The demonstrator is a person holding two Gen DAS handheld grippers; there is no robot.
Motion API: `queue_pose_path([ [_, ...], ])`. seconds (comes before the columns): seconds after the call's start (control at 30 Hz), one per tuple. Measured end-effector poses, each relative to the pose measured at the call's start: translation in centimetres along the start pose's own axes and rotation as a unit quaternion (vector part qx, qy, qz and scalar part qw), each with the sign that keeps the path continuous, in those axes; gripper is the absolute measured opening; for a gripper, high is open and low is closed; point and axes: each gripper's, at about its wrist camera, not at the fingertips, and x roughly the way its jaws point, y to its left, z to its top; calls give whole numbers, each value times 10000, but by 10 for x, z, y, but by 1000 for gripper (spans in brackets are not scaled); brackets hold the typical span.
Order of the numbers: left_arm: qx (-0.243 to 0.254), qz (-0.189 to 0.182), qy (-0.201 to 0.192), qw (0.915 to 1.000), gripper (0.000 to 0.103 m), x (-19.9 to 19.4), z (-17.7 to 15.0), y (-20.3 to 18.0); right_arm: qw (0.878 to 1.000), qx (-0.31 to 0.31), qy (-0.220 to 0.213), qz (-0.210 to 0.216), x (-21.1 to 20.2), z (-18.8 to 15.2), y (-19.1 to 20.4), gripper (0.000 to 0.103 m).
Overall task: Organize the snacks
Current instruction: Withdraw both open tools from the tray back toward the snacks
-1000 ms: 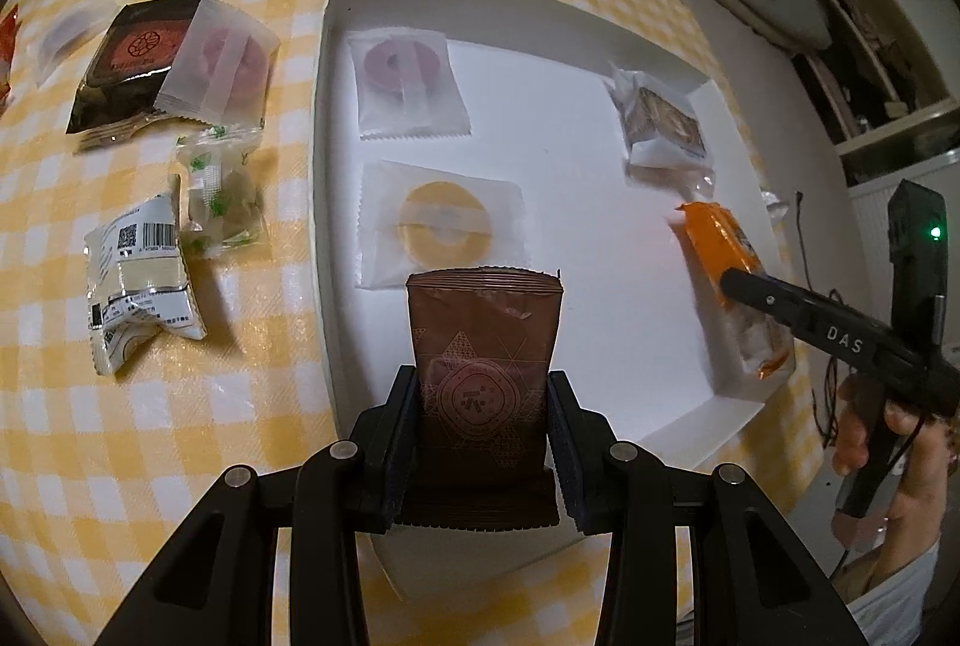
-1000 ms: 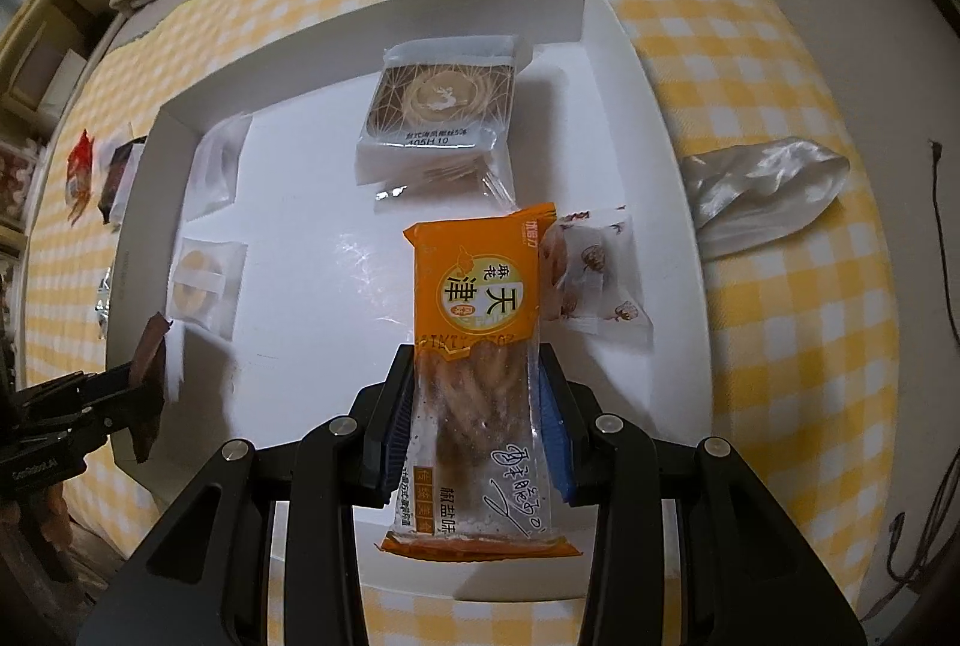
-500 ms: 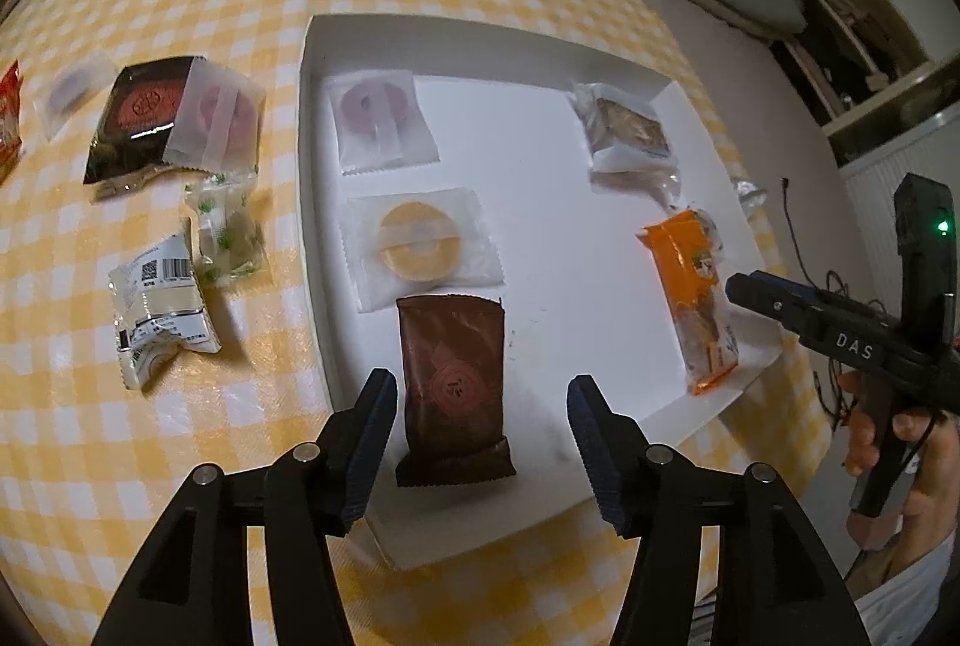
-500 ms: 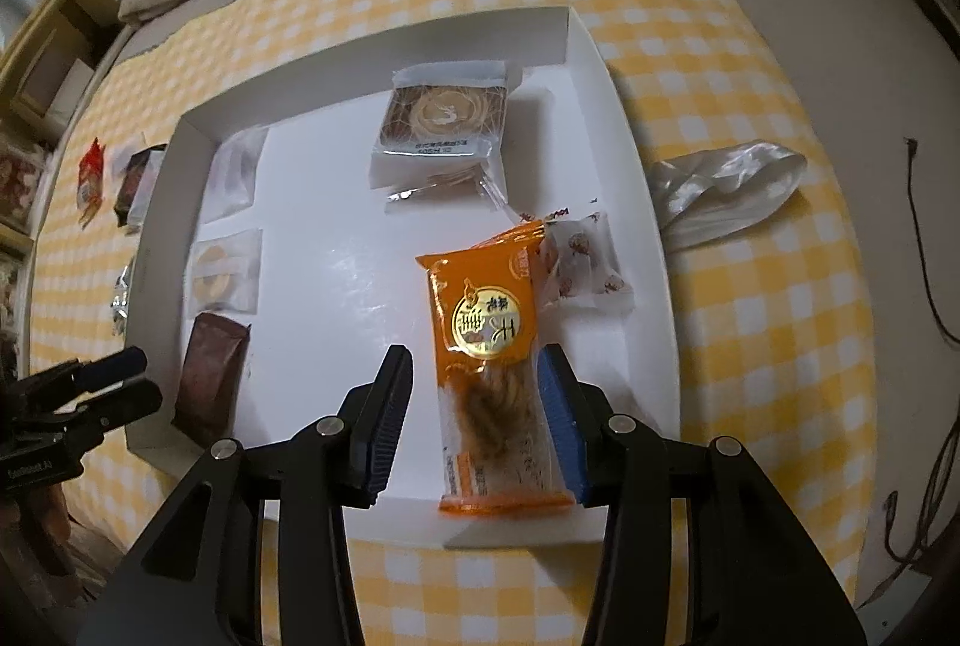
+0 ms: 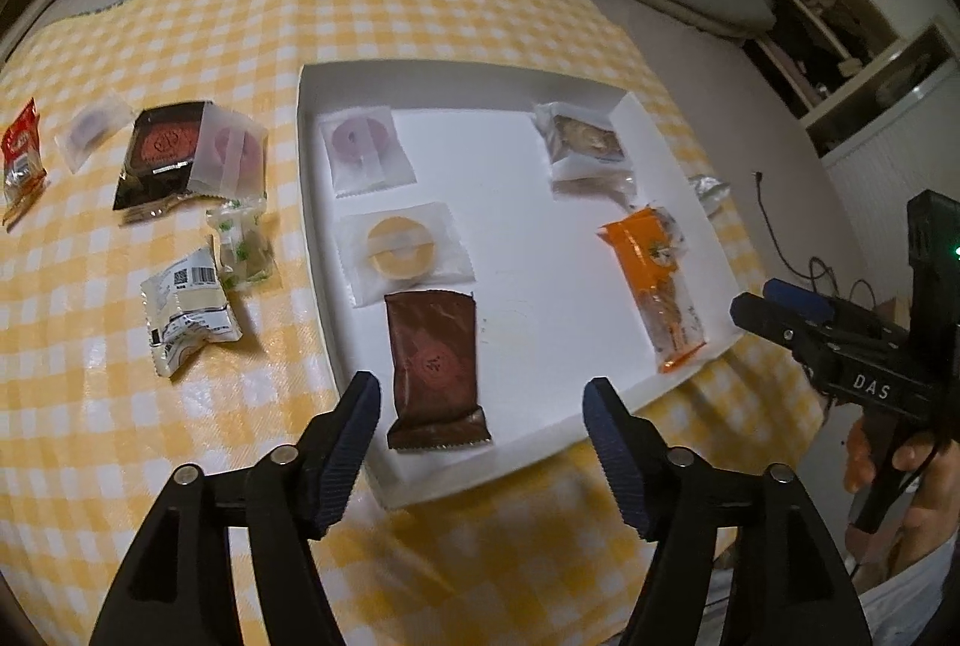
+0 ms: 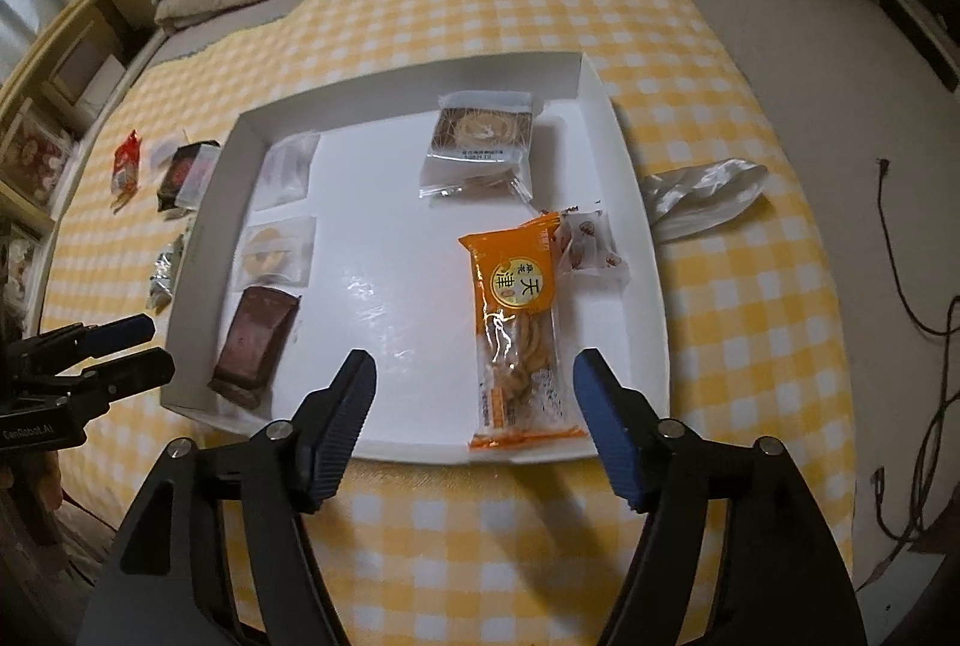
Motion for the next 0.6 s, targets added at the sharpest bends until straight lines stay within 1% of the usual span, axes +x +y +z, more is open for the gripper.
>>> queue_pose_path([
  [0.03, 23, 13, -35, 10000, 74, -4, -1, -1, 10000, 17, -46, -7, -4, -2, 1, 78],
  [0.1, 61, 40, -142, 9999, 82, -16, -4, -3, 9999, 6, -146, -53, -12, -5, 1, 86],
  [0.13, 72, 50, -188, 9998, 85, -21, -6, -3, 9998, -8, -194, -92, -15, -6, 3, 88],
  [0.2, 106, 83, -332, 9994, 101, -34, -9, -4, 9993, -34, -324, -162, -24, -9, 6, 100],
  [0.23, 123, 105, -399, 9991, 103, -39, -10, -4, 9991, -47, -385, -164, -29, -10, 8, 103],
  [0.27, 157, 136, -494, 9986, 103, -48, -13, -4, 9987, -69, -468, -170, -34, -11, 10, 103],
  [0.4, 282, 243, -660, 9971, 103, -70, -22, -3, 9960, -166, -861, -174, -56, -17, 23, 103],
  [0.6, 301, 386, -912, 9946, 103, -108, -37, 11, 9929, -324, -1148, -42, -76, -18, 46, 103],
])
